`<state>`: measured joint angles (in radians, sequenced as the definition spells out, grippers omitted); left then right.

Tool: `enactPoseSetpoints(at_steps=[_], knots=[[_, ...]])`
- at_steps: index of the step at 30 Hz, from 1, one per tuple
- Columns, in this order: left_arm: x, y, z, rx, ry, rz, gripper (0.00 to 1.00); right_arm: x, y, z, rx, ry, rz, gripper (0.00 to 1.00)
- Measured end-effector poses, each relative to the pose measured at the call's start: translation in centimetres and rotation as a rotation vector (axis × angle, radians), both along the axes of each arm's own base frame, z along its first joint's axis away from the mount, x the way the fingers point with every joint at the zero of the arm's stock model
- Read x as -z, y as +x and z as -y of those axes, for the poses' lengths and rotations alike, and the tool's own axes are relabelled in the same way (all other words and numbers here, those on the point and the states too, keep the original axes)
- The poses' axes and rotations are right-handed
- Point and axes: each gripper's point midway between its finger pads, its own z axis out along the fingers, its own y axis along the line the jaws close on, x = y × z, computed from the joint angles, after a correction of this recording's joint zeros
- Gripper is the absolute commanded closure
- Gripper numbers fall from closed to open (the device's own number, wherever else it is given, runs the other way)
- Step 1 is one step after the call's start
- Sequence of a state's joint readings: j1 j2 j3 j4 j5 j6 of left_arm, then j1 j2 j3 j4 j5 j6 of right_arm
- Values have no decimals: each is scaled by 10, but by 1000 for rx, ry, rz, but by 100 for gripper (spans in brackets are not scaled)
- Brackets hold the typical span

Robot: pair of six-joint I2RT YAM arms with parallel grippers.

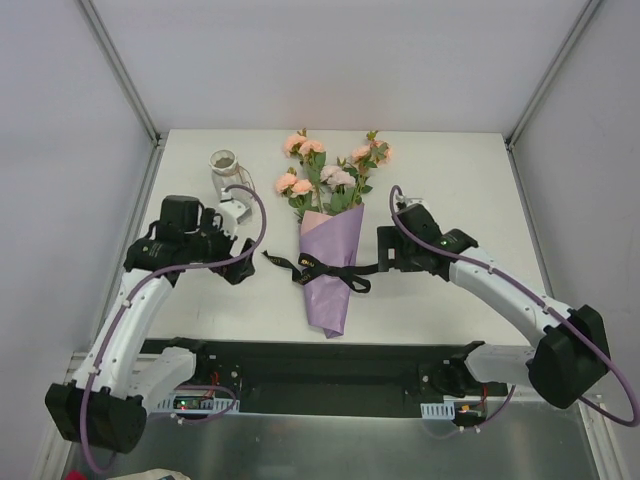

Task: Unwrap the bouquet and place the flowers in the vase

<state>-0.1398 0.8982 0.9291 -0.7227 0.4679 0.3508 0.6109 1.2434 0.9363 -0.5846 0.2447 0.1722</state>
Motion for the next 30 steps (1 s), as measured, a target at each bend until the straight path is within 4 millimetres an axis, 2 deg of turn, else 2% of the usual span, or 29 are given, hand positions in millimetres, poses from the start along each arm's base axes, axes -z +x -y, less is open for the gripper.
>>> enactPoseSetpoints(at_steps=[4, 9, 13, 17, 24, 28, 30], knots=[[20, 0, 19, 91, 45, -80, 1, 12, -6, -2, 3, 12, -23, 4], [33, 1, 49, 233, 116, -114, 1, 23, -3, -10, 42, 45, -51, 4], [37, 16, 67, 285, 137, -128, 1, 31, 0, -17, 65, 67, -72, 4], [53, 25, 85, 336, 156, -149, 1, 30, 1, -18, 83, 81, -69, 4], [85, 11, 125, 493, 193, -188, 1, 17, -5, -13, 119, 110, -54, 4], [106, 11, 135, 524, 211, -221, 2, 11, -7, -10, 139, 125, -48, 4], [114, 13, 137, 526, 218, -231, 7, 8, -7, -8, 152, 134, -42, 4]])
